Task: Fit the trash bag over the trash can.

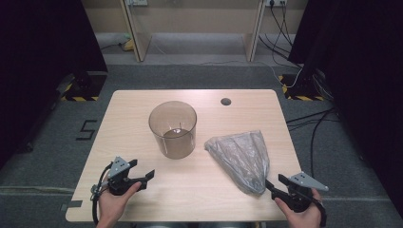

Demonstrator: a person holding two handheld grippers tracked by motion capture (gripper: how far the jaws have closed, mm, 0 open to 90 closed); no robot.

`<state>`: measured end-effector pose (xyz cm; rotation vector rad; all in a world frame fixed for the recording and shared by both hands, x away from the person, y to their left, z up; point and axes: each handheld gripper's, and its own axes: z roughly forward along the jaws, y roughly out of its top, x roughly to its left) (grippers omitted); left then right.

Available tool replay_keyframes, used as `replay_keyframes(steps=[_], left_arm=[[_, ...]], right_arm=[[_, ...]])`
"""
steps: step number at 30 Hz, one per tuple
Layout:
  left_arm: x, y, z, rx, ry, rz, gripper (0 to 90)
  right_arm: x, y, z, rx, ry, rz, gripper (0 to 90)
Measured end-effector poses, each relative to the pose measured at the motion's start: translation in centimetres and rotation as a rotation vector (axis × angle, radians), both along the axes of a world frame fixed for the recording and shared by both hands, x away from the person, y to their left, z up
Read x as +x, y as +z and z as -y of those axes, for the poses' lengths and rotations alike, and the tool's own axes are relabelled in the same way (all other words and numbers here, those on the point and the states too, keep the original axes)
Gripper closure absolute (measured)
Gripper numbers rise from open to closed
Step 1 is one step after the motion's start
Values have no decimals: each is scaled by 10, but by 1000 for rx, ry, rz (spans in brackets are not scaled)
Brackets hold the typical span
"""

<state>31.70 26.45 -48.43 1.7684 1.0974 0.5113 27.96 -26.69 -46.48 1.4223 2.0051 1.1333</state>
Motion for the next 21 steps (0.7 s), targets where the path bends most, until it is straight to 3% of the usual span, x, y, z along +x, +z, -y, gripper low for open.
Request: replay_keyframes(steps=[5,18,21], left_arm=[[2,5,0,-17,-4,33,146],[12,1,4,-10,-15,8,151],[13,0,3,-31,-16,-3,157]], right_arm=[[7,4,0,14,-13,4,389],[39,1,4,12,-75,-42,370],[45,1,0,7,-75,-45,370]])
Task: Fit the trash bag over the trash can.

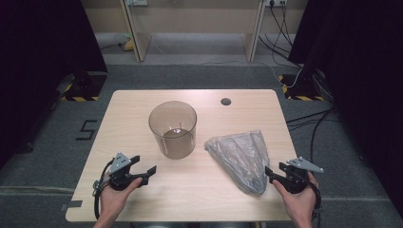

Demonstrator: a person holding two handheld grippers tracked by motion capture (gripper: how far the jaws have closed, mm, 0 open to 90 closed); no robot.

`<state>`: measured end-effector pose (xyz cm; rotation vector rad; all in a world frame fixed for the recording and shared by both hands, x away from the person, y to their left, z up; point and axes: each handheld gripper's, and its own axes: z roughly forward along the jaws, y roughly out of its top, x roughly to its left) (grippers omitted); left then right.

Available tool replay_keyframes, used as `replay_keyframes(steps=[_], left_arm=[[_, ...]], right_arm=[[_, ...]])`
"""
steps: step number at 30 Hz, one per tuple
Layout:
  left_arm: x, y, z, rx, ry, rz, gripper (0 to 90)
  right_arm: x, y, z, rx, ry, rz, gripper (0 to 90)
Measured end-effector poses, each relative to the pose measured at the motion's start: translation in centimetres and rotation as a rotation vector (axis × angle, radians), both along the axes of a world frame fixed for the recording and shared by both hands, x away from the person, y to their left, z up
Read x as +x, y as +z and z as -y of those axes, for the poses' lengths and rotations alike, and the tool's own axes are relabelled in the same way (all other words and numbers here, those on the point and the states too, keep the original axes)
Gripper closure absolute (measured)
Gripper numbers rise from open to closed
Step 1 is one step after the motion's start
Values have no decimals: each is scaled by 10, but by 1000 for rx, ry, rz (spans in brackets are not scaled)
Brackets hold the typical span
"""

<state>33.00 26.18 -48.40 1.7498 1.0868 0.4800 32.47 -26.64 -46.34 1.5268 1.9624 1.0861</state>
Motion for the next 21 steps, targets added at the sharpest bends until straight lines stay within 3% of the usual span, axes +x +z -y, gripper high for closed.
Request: replay_keyframes(steps=[7,21], left_arm=[[-2,-1,0,3,28,16,148],[-5,-6,5,50,12,0,147]], right_arm=[[18,-8,-5,-6,-4,-51,369],[68,-21,-15,-19,-27,-156,458]])
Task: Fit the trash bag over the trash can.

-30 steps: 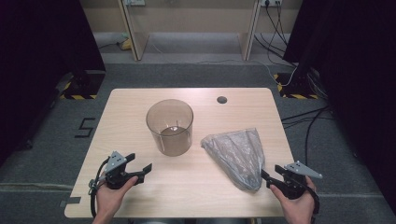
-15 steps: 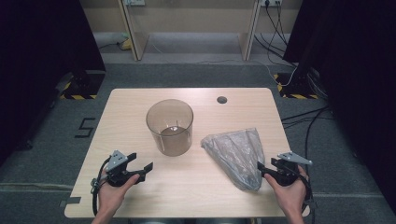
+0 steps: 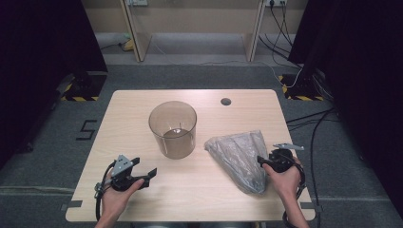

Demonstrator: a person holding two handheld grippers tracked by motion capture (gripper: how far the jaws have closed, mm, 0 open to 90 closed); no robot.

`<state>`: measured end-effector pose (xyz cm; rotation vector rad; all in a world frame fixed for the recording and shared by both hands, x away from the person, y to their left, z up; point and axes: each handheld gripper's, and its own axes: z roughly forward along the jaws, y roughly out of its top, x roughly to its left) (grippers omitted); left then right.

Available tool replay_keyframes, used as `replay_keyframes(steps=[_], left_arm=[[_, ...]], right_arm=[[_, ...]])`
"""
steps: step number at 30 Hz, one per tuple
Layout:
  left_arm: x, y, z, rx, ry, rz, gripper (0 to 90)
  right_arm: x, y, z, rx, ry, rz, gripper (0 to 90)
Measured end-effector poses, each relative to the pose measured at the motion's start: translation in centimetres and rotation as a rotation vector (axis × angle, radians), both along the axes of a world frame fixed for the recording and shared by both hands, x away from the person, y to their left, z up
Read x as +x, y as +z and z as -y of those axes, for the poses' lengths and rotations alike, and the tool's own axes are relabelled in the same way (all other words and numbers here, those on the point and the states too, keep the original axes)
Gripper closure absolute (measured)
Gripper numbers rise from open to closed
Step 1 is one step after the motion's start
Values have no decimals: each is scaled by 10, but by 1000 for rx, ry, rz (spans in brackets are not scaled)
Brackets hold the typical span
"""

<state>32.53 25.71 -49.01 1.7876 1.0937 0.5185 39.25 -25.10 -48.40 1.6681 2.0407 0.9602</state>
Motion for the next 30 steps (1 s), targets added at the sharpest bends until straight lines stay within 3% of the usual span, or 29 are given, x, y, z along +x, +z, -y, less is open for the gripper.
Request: replay_keyframes(steps=[8,12,15,19,30], left_arm=[[0,-3,2,13,-11,-11,157],[0,-4,3,17,-16,-13,163],[0,-4,3,14,-14,-12,165],[-1,-4,2,12,-13,-11,167],[-1,-4,2,8,-11,-6,178]], right_arm=[[13,-3,-6,-64,13,-22,654],[14,-6,-7,-61,12,-38,810],[9,-3,-10,-38,22,-21,900],[2,7,-13,6,28,6,900],[-9,42,-19,88,32,146,900]])
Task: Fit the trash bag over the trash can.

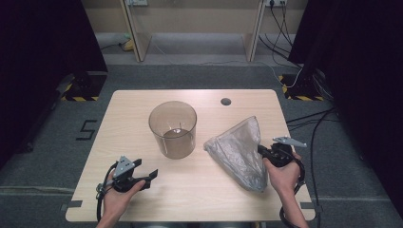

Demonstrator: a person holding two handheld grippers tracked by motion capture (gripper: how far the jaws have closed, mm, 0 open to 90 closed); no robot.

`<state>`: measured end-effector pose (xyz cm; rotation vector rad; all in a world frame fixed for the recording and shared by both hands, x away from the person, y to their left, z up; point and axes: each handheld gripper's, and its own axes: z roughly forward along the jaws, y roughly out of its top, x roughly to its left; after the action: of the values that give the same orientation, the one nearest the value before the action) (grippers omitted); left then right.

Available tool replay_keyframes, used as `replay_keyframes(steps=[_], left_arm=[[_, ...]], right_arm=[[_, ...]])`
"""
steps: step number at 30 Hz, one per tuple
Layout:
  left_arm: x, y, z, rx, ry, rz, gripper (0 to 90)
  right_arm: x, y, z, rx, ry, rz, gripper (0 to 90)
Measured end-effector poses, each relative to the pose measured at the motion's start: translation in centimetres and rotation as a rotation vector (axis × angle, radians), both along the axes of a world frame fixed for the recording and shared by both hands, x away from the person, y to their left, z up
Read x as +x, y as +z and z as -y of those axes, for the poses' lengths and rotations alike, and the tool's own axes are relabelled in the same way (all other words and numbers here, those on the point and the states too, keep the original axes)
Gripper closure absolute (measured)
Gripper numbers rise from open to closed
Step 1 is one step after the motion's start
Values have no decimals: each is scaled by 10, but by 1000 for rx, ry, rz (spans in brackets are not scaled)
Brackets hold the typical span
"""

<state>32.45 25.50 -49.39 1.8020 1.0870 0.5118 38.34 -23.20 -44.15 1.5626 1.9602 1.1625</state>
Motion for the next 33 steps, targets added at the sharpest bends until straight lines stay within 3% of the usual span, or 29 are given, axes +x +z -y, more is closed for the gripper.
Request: replay_keyframes(steps=[7,19,33], left_arm=[[0,-1,-1,-6,5,-2,180],[0,-1,-1,-12,8,1,183],[0,0,-1,-13,6,5,185]], right_arm=[[-2,25,-6,28,-5,93,900],[0,61,-13,55,-13,197,900],[7,85,-22,77,-13,265,900]])
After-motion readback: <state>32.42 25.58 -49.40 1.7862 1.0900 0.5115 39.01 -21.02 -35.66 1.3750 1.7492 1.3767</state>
